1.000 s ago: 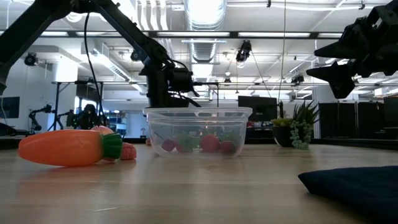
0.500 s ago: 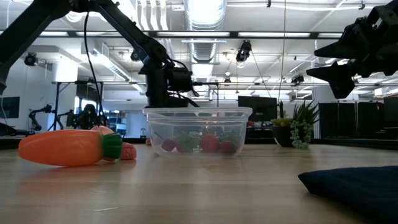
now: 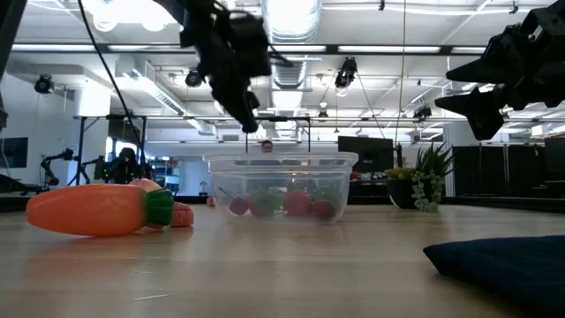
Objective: Pick and placing Produce into tupperware
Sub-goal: Put the blackberry into the transparent bin, then put the pink peach into the transparent bin, then put the red strawberry into the transparent bin
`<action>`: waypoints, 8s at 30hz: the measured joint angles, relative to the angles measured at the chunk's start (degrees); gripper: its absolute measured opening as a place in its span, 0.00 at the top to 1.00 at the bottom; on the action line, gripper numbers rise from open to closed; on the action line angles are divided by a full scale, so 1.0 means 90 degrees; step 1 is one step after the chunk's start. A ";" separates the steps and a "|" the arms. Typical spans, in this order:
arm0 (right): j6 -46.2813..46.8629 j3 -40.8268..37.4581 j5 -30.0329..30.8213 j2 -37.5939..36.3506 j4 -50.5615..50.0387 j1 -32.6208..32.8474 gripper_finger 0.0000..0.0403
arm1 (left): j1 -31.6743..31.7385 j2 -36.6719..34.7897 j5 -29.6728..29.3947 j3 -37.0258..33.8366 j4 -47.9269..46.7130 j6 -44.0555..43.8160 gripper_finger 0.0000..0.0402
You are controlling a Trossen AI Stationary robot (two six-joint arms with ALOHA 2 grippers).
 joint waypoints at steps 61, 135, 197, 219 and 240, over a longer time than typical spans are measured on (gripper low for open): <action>-0.3577 0.0000 0.0003 0.0077 -0.0190 -0.0004 0.43 | 0.0700 -0.0070 -0.2791 0.0373 0.0219 -0.2306 0.48; -0.1426 0.0000 0.0170 0.1826 0.0765 -0.0084 0.43 | 0.2253 0.2160 -0.2149 0.0196 0.0231 -0.3442 0.76; -0.1428 0.0000 0.0170 0.1826 0.0721 -0.0082 0.43 | 0.0482 -0.0267 -0.3683 -0.0040 -0.2809 -0.5024 0.46; -0.1428 0.0000 0.0170 0.1826 0.0721 -0.0085 0.43 | 0.3057 -0.0315 -0.2785 -0.2317 -0.0472 -0.5812 0.46; -0.1428 0.0000 0.0170 0.1826 0.0723 -0.0082 0.43 | 0.3434 -0.0263 -0.3054 -0.2422 0.0581 -0.5597 0.46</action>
